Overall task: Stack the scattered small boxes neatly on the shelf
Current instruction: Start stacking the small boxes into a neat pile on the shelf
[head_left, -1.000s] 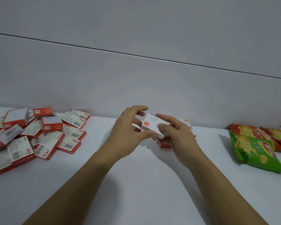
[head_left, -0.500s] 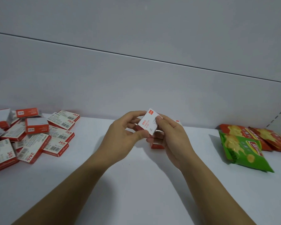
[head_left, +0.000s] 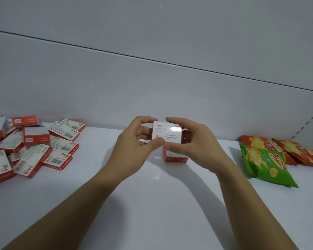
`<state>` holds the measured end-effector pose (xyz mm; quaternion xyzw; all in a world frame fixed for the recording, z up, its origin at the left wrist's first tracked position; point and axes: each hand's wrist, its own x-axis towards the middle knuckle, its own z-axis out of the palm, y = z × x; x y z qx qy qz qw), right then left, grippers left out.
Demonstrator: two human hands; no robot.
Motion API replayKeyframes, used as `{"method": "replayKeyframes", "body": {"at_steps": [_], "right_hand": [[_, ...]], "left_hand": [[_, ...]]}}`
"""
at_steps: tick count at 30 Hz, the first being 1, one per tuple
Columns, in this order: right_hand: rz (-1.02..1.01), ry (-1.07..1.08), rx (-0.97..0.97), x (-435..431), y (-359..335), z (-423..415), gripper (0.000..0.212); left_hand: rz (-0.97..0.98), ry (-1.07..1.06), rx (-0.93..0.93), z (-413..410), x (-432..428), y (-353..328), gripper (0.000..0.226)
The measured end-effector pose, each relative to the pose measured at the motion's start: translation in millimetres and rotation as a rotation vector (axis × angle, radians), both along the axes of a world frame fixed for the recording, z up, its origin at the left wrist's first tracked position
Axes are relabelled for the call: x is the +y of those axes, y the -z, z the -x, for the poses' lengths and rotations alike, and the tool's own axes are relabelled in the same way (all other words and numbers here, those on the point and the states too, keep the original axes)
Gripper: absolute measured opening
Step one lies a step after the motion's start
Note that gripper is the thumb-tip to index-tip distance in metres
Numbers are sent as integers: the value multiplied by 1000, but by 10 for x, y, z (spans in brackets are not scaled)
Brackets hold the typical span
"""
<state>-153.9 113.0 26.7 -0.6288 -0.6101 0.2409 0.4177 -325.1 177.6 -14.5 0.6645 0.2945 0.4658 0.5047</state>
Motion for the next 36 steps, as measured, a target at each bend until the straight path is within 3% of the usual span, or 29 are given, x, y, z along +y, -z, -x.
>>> {"method": "replayKeyframes", "body": {"at_steps": [4, 7, 11, 17, 26, 36], "right_hand": [[-100, 39, -314, 7, -26, -76, 55], [-68, 92, -491, -35, -9, -261, 54], [28, 244, -532, -208, 105, -644, 54], [211, 293, -601, -206, 263, -892, 59], [266, 317, -576, -72, 463, -807, 39], [272, 354, -573, -68, 476, -762, 32]], "left_hand": [[13, -21, 53, -69, -23, 55, 43], [-197, -32, 351, -83, -56, 135, 56], [-533, 18, 788, -125, -90, 252, 63], [-649, 113, 1003, -223, -45, 375, 58], [-675, 144, 1061, -228, -22, 415, 59], [-665, 181, 1002, -260, -37, 440, 62]]}}
